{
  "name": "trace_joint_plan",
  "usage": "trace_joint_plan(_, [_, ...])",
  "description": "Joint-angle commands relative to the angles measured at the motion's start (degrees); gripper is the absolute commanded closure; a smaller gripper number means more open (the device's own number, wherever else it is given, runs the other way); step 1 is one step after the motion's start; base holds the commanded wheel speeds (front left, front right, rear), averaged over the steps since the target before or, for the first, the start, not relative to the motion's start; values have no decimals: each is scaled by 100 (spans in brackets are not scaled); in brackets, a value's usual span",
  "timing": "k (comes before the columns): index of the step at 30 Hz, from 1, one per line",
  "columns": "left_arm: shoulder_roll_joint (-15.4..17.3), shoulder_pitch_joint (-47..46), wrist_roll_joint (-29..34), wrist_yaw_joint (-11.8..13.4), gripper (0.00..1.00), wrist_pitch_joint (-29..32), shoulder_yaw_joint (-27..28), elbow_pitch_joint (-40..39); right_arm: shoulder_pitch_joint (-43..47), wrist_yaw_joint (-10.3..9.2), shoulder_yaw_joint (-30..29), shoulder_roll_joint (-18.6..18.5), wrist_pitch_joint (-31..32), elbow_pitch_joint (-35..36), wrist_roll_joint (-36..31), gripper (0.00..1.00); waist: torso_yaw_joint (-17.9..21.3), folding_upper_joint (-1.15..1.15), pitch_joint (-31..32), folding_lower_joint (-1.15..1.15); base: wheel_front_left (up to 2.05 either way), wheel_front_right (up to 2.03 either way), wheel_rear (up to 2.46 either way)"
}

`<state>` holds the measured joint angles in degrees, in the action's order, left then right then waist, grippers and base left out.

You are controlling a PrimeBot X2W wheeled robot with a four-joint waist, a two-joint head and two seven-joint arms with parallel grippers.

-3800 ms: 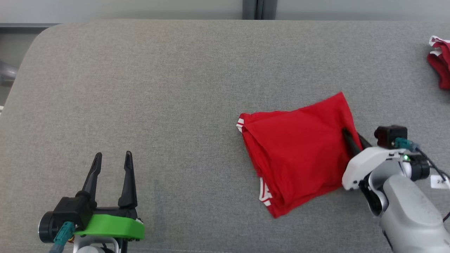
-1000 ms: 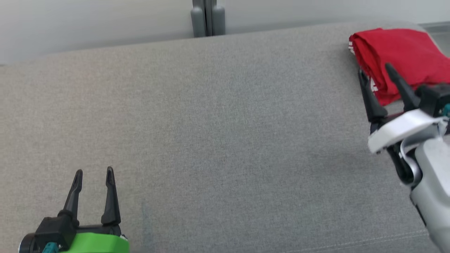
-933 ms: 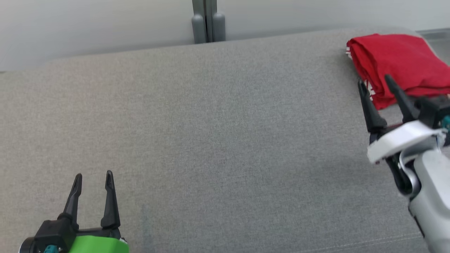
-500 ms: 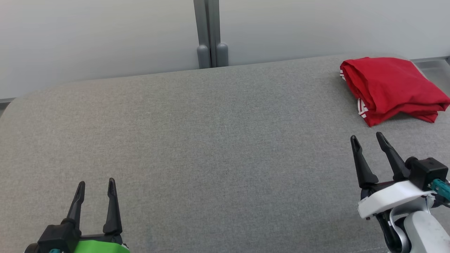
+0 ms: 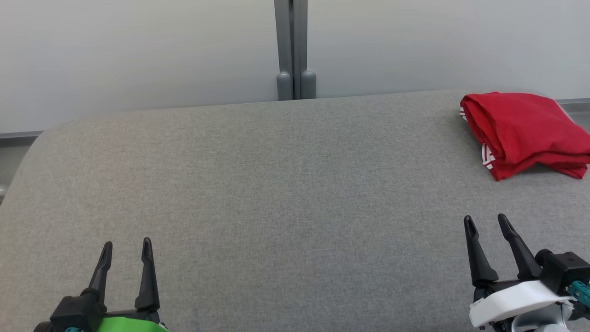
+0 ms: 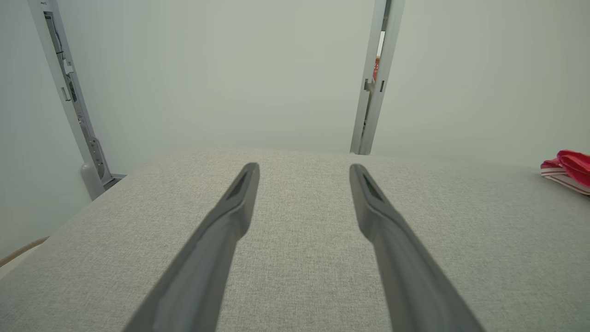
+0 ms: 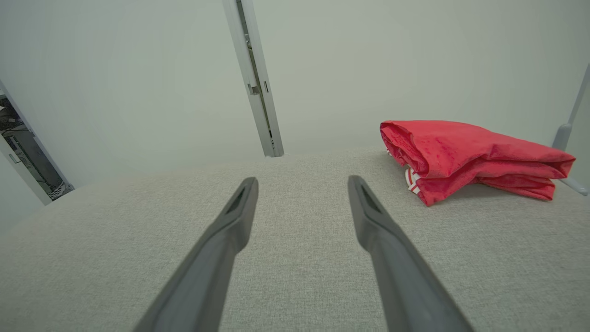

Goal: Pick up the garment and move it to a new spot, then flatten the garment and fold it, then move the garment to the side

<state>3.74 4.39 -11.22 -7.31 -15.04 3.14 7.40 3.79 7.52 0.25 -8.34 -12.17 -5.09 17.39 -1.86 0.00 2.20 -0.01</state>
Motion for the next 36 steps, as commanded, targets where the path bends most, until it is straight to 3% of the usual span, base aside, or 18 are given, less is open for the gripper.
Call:
trace_joint_plan(1, [51, 66, -42, -13, 0, -16, -11, 3, 70, -8, -31, 5, 38, 57, -59, 0, 2, 0, 9, 1, 0, 0, 0])
trace_joint_plan(12, [117, 102, -130, -16, 0, -15, -52, 135, 96, -8, -31, 66, 86, 100, -145, 0, 41, 0, 40, 1, 0, 0, 0])
trace_joint_plan(13, [75, 8, -83, -8, 100, 0, -60, 152, 52, 0, -26, 57, 98, 79, -100, 100, 41, 0, 41, 1, 0, 0, 0])
trace_joint_plan(18, [15, 24, -107, -8, 100, 43, -100, 413, 108, 1, 7, 118, 110, -160, -64, 100, 43, 0, 41, 1, 0, 0, 0])
trace_joint_plan(36, [-7, -239, -1920, -10, 100, 527, 5, 484, -152, 0, -146, 215, 508, -336, 1654, 100, 63, 0, 2, 1, 0, 0, 0])
